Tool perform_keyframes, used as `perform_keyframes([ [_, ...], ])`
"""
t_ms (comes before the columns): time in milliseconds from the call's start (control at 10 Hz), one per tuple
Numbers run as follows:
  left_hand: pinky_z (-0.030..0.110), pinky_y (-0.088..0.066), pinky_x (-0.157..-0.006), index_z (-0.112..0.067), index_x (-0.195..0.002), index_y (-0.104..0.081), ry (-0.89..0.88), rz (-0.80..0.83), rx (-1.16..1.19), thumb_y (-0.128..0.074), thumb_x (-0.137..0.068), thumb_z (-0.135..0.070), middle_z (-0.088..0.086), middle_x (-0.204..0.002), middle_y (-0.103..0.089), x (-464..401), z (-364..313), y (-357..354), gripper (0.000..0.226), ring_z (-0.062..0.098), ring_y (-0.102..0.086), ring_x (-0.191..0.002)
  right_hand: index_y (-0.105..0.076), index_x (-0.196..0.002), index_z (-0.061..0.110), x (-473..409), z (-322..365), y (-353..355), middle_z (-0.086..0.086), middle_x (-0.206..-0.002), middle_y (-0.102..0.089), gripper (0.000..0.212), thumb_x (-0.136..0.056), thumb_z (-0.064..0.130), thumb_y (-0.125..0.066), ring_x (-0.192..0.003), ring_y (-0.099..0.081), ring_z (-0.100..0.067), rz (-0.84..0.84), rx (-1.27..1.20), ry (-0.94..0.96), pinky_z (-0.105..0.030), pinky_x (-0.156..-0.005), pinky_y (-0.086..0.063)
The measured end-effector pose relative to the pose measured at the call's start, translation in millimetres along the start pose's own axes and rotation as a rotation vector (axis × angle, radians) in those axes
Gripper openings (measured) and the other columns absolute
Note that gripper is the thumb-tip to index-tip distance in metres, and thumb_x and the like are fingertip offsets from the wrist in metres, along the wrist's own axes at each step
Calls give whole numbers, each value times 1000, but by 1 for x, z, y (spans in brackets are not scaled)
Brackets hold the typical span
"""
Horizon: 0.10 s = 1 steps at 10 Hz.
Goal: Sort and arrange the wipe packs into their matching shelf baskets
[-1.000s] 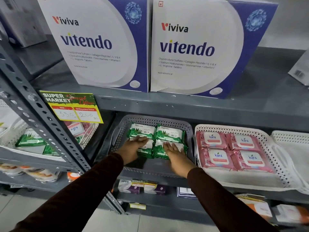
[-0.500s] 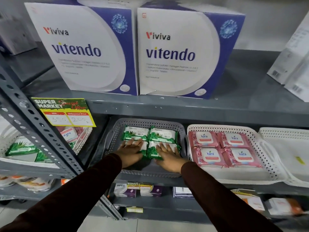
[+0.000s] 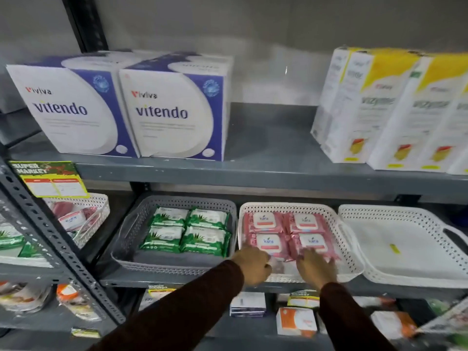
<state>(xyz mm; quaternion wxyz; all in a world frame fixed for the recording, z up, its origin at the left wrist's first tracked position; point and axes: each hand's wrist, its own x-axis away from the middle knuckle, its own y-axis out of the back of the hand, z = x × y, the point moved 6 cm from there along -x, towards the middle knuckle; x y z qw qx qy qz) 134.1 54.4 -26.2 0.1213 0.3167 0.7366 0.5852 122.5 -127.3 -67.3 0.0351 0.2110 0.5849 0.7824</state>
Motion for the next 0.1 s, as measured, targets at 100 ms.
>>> perform_keyframes([
  [100, 39, -51, -86, -4, -109, -64, 61, 14, -21, -45, -96, -30, 22, -112, -66, -10, -34, -7, 34, 38, -61, -103, -41, -147, 16, 13, -4, -1, -7, -154, -45, 46, -104, 31, -36, -144, -40, -22, -127, -61, 204, -50, -122, -23],
])
